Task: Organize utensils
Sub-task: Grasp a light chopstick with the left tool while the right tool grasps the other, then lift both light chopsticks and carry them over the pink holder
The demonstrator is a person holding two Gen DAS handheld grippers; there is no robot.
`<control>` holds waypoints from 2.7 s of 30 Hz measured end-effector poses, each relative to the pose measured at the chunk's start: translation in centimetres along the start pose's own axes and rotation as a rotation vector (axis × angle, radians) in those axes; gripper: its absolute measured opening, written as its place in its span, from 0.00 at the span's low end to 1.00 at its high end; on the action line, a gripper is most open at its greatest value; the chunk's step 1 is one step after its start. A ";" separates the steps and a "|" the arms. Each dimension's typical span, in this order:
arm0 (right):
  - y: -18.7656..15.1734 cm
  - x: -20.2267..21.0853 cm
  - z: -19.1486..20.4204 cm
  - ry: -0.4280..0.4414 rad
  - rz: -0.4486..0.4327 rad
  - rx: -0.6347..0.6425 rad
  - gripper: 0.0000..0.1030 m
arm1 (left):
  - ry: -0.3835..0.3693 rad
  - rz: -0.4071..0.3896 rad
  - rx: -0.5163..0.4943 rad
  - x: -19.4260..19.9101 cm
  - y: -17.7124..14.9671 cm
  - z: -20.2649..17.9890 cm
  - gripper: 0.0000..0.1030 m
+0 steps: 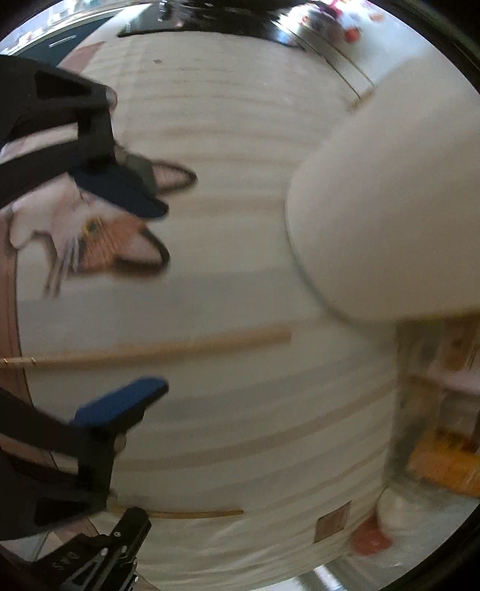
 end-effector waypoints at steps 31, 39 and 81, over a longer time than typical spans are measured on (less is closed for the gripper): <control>2.2 -4.8 11.5 0.049 0.158 0.205 0.07 | -0.014 0.137 0.233 -5.9 -6.5 16.1 0.06; 4.7 -5.9 11.7 0.036 0.186 0.168 0.07 | -0.072 0.140 0.210 -8.2 -2.0 18.3 0.15; 3.0 9.6 17.3 0.246 -0.367 0.292 0.06 | -0.046 -0.340 0.247 13.2 -1.4 18.3 0.04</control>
Point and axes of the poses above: each gripper's, at about its wrist camera, not at the fingertips, and x roughly against the way its jaws point, z to its left, y to its top, the point moved 4 cm from there along -x, roughly the way its jaws point, and after that the axes turned 14 degrees about y, right-handed, at the moved point
